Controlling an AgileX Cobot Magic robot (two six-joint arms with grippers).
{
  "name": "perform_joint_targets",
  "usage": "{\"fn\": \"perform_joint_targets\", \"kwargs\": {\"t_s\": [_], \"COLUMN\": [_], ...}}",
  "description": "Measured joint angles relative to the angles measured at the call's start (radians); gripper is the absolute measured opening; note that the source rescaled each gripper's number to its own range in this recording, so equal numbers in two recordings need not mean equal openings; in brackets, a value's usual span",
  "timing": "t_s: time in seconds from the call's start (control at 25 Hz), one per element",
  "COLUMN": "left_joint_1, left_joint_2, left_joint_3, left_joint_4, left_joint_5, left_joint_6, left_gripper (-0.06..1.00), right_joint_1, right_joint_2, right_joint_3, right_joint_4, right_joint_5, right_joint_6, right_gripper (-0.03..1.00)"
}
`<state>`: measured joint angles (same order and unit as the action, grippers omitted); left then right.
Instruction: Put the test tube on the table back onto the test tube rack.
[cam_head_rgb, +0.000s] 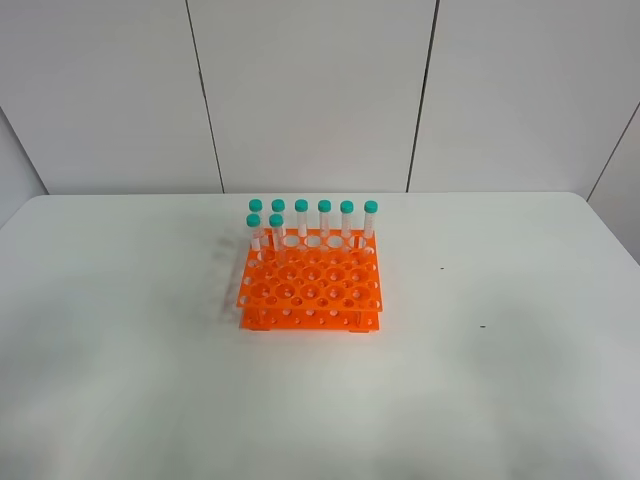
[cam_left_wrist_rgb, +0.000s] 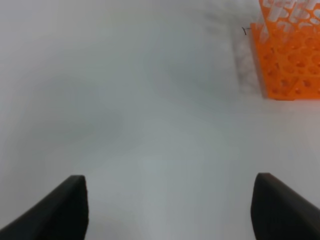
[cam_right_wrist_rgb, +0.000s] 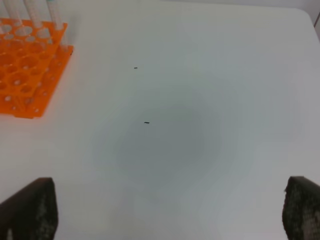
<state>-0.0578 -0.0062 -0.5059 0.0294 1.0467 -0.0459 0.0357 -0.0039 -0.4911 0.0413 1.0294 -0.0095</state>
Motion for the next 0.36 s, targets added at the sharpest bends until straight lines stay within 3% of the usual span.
{"fn": "perform_joint_targets", "kwargs": {"t_s": [0.36], "left_joint_1": [0.0], "left_joint_2": [0.0], "left_joint_3": [0.0], "left_joint_4": [0.0], "left_joint_5": [0.0], "left_joint_6": [0.001], "left_gripper": [1.0], "right_joint_1": [0.0], "right_joint_2": [0.0], "right_joint_3": [0.0], "right_joint_4": [0.0], "right_joint_5": [0.0], "right_joint_6": [0.0], "right_gripper": [1.0]}}
